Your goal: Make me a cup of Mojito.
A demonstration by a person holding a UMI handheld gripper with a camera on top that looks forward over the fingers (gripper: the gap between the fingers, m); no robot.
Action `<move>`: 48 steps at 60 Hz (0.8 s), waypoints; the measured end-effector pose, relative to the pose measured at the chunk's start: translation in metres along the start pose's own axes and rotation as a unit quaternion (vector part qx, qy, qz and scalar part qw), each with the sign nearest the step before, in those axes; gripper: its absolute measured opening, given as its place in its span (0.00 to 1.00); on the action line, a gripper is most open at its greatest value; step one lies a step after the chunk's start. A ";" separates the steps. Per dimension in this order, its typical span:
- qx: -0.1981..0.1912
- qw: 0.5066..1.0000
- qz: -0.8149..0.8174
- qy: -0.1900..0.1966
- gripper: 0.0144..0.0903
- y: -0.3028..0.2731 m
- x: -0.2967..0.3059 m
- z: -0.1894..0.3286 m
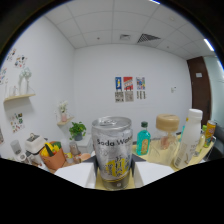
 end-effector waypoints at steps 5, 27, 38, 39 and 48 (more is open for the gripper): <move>0.000 1.000 -0.008 0.001 0.51 0.000 0.000 0.000; 0.021 0.999 -0.022 -0.024 0.48 -0.011 -0.004 -0.036; 0.040 0.998 -0.014 -0.036 0.48 -0.008 0.012 -0.083; 0.039 0.999 -0.013 -0.035 0.48 -0.004 0.015 -0.089; 0.019 0.999 -0.010 -0.023 0.48 0.041 0.047 -0.111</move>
